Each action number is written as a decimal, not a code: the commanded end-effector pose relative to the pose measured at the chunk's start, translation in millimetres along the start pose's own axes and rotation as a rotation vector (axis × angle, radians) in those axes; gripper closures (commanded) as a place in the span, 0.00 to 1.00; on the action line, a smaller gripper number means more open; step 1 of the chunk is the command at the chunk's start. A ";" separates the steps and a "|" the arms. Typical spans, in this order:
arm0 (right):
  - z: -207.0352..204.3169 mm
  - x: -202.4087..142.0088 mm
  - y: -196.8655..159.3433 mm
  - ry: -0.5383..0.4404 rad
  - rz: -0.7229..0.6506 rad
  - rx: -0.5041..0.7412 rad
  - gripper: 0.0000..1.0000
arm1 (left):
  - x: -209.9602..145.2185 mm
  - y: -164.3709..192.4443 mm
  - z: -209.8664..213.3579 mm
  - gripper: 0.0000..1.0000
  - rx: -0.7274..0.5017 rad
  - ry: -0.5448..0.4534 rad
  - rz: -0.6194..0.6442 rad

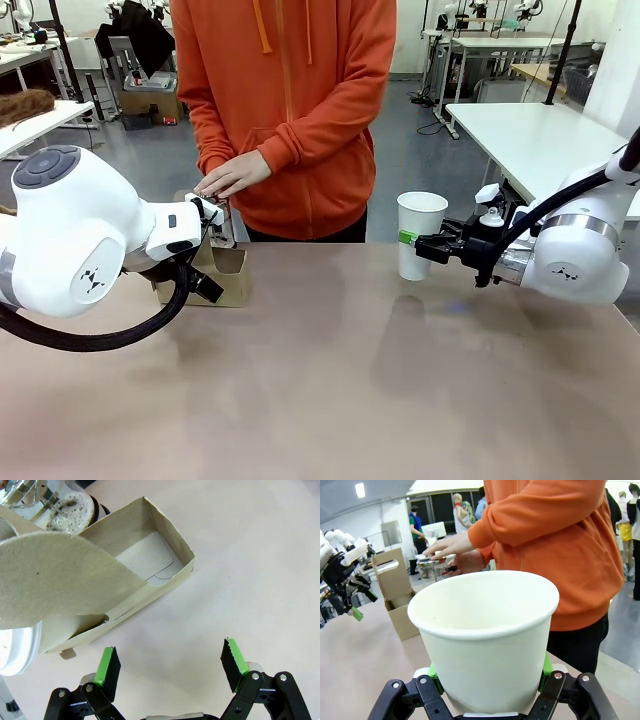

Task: Pour a drink into a cup and package it in a carrier.
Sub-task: When a person places the Paper Cup Lid on the 600 ml Paper Cup , lift the 600 ml Paper Cup.

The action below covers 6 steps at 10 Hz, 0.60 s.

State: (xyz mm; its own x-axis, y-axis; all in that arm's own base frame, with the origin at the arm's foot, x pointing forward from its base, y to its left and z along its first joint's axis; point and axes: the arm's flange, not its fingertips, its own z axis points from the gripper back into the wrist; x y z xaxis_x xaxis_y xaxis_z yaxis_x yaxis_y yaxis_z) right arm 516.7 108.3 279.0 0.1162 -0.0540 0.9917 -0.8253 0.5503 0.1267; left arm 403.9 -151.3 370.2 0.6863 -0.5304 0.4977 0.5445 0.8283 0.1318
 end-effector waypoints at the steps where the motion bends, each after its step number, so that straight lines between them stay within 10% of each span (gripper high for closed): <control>1: -2.4 4.1 0.7 -0.009 0.005 0.003 0.20 | 0.0 -0.1 0.4 0.00 -0.001 -0.001 0.000; 6: -2.4 4.1 0.7 -0.009 0.005 0.003 0.20 | 0.0 -0.1 0.4 0.00 -0.001 -0.001 0.000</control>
State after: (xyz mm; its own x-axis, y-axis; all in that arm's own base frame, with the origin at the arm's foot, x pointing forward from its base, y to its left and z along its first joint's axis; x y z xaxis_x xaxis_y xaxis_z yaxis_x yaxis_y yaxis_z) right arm 516.7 108.3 278.9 0.1162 -0.0540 0.9917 -0.8253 0.5503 0.1267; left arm 403.9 -151.2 370.2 0.6863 -0.5304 0.4977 0.5445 0.8283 0.1318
